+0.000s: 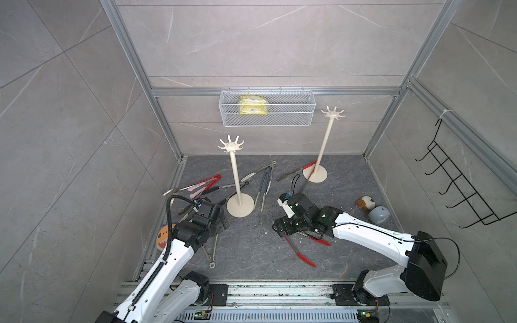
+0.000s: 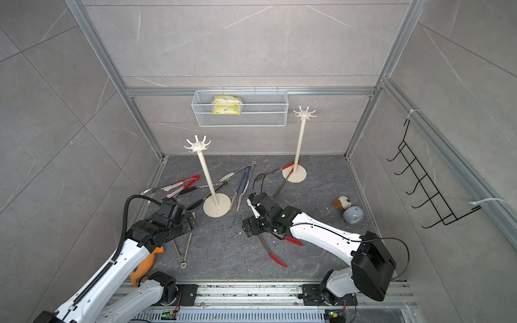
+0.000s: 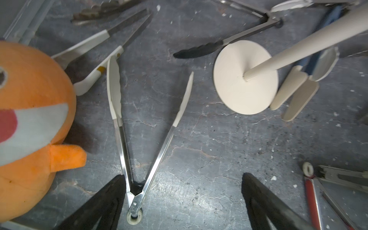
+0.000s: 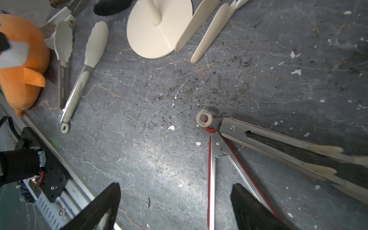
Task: Hang food tongs on kitchen utensil racks
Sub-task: Adjust the food tongs at the center of the board.
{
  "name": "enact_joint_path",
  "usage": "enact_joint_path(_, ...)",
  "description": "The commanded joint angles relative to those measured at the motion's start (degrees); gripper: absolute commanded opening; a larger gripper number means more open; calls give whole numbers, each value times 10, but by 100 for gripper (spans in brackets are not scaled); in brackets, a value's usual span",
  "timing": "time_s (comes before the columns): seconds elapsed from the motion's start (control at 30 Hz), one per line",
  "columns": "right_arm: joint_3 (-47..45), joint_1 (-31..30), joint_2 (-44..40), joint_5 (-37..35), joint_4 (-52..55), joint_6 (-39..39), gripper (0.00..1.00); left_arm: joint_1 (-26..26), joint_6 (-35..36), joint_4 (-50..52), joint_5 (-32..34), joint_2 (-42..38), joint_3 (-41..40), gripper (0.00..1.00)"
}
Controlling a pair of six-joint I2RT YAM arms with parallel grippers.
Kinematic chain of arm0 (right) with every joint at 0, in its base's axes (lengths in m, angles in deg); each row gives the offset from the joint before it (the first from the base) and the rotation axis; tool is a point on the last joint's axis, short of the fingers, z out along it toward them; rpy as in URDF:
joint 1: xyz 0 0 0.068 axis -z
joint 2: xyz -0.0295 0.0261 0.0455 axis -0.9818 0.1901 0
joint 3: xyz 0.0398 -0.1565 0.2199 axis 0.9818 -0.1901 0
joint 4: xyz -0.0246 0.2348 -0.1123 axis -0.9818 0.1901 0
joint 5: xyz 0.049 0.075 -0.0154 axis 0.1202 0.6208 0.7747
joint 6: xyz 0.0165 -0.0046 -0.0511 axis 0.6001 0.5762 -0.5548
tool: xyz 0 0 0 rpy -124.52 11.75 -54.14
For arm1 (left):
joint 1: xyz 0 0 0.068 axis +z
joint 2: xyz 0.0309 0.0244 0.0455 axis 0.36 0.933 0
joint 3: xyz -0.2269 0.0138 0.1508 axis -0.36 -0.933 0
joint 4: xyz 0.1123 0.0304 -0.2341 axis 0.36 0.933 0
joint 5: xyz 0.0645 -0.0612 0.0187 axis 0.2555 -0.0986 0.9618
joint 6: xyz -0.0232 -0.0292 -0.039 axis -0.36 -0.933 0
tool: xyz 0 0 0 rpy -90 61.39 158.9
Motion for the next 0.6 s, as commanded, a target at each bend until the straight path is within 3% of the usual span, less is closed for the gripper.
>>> enact_joint_path(0.0, -17, 1, -41, 11, -32, -13, 91, 14, -44, 19, 10, 42, -1, 93)
enact_joint_path(0.3, -34, 1, -135, 43, -68, -28, 95, 71, -21, -20, -51, 168, -3, 90)
enact_joint_path(0.57, -18, 2, -171, 56, -28, -41, 98, 76, -4, -64, -84, 240, -2, 84)
